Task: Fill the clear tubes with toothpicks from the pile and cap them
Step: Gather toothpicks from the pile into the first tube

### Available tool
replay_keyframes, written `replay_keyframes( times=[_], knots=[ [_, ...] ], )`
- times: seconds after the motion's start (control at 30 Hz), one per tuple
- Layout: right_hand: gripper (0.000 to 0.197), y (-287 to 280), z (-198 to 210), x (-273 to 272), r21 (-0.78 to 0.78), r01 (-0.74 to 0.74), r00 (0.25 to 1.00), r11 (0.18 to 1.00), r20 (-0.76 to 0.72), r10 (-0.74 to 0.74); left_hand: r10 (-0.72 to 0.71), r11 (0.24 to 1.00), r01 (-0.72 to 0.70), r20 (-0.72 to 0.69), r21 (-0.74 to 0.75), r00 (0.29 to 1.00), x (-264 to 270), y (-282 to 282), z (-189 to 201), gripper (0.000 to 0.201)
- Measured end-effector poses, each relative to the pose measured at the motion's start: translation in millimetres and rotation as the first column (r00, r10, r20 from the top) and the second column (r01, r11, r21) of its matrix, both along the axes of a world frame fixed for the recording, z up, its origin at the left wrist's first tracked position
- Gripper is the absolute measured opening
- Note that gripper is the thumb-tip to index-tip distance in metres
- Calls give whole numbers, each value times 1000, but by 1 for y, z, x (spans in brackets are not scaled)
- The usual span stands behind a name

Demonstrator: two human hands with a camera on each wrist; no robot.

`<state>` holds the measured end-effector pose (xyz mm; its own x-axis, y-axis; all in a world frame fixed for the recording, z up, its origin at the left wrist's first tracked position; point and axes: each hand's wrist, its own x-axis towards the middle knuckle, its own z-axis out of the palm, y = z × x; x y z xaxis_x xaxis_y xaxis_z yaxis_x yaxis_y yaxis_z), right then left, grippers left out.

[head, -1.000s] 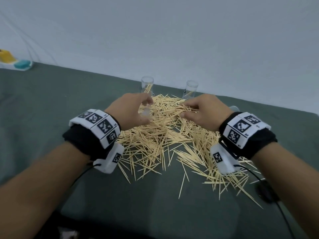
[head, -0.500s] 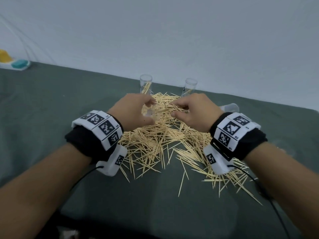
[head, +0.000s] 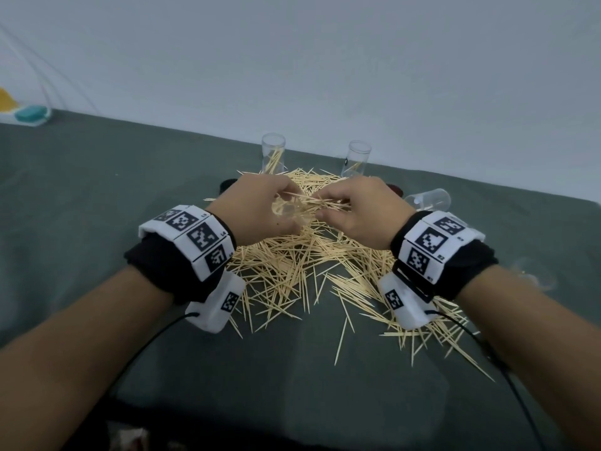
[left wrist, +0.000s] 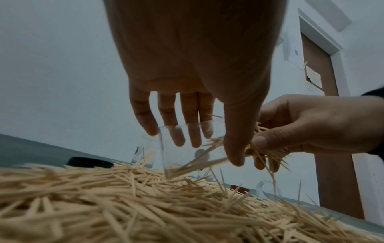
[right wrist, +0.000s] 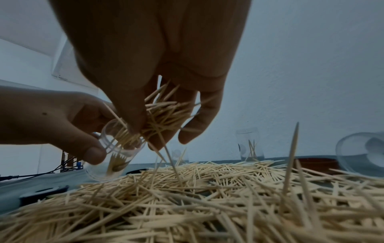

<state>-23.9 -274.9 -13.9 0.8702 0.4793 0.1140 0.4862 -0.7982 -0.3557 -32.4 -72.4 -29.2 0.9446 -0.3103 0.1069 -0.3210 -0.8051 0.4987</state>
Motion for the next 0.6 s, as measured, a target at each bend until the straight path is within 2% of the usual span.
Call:
replay_keyframes(
  times=[0.2, 0.37, 0.43, 0.5, 0.6],
  knots=[
    [23, 0, -10, 2, 55, -34, 999, 998, 37, 32, -26, 998, 26, 1, -66, 1000, -2, -5, 0, 56],
    [16, -3, -14, 4, 73, -27, 998, 997, -50, 31, -22, 996, 20, -24, -88, 999, -2, -6, -1, 55],
    [20, -3, -13, 5, 76, -30, 998, 997, -57, 35, -24, 995, 21, -31, -95, 999, -3, -6, -1, 54],
    [12, -4, -14, 5, 77, -21, 998, 997, -61, 26, -25, 995, 22, -31, -99, 999, -3, -6, -1, 54],
    [18, -3, -13, 4, 98, -4, 997, 995, -73, 11, -23, 994, 19, -32, -107, 999, -3, -6, -2, 56]
  ],
)
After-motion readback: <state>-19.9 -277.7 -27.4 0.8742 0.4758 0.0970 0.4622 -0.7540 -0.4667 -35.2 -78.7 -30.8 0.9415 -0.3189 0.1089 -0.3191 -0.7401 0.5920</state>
